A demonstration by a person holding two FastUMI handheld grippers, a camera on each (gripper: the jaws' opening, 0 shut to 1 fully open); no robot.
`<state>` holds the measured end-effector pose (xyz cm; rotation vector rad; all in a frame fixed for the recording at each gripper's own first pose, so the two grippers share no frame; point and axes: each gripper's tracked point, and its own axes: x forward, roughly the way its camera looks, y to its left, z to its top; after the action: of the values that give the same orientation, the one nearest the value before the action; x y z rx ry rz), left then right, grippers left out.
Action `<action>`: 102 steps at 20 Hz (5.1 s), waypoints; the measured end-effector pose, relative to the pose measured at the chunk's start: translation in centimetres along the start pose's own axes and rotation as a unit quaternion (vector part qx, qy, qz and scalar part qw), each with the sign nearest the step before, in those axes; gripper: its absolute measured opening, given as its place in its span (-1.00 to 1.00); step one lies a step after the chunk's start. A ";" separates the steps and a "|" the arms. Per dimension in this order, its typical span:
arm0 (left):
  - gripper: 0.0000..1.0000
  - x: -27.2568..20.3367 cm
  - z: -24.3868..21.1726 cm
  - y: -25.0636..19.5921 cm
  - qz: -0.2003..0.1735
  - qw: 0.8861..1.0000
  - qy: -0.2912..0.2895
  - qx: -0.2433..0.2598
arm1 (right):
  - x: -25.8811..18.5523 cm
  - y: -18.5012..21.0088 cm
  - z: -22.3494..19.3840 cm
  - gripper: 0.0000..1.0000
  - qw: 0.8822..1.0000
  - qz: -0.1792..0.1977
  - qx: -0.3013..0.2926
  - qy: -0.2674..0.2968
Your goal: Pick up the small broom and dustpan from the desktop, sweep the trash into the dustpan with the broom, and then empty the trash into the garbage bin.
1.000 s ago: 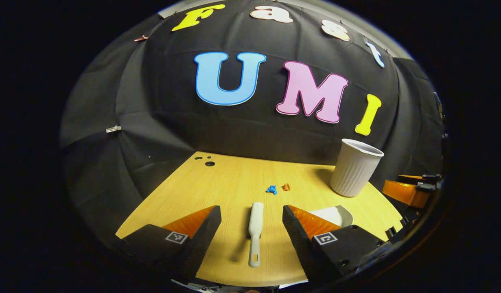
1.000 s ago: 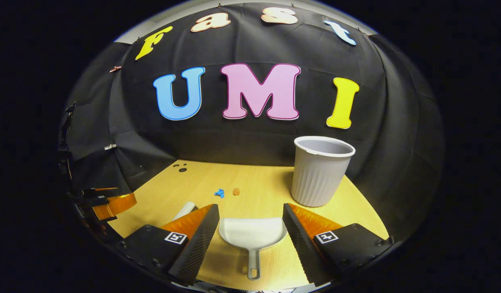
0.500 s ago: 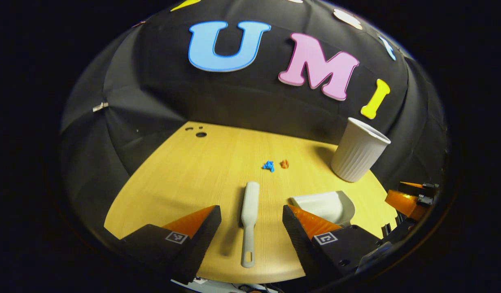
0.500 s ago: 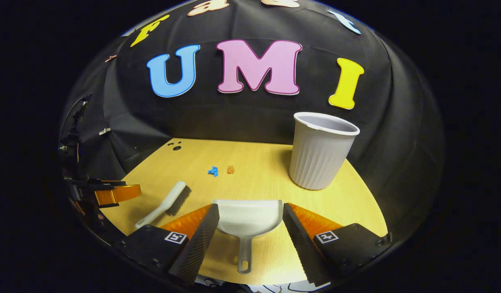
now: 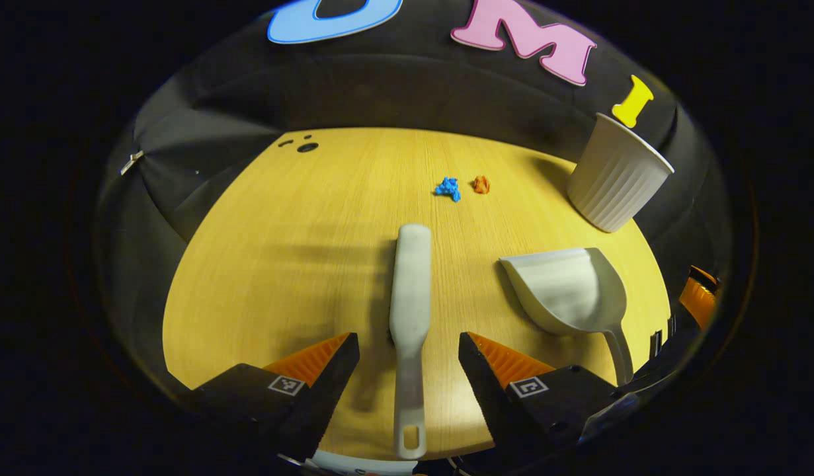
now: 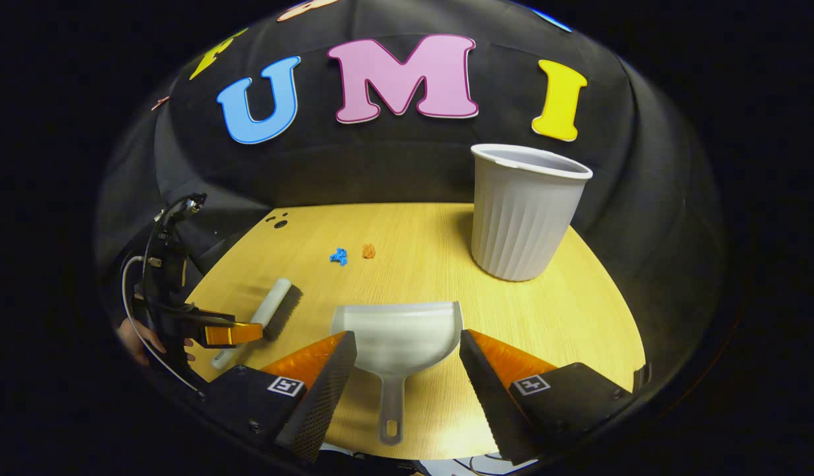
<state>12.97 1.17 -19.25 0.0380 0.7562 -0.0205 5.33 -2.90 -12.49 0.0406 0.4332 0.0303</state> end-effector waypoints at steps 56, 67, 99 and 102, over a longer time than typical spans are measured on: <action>-0.46 -6.7 -2.7 4.4 0.041 0.997 -0.048 -0.048 | 9.9 1.7 -14.4 -0.22 0.966 -0.005 -0.018 0.257; -0.43 -0.1 4.2 5.6 0.028 0.999 -0.019 -0.003 | 10.0 0.7 -13.9 -0.31 0.962 0.037 -0.040 0.267; -0.41 18.0 18.1 -9.7 -0.156 0.858 0.083 0.483 | 9.9 -4.3 -10.9 -0.24 0.939 0.119 -0.168 0.276; -0.41 16.1 15.0 -11.9 -0.192 0.851 0.110 0.476 | 10.1 -4.3 -10.9 -0.31 0.940 0.121 -0.162 0.275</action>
<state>34.57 -11.45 -19.75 0.8517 0.9118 -0.7916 10.00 -6.41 -26.84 -0.2457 0.9776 0.3613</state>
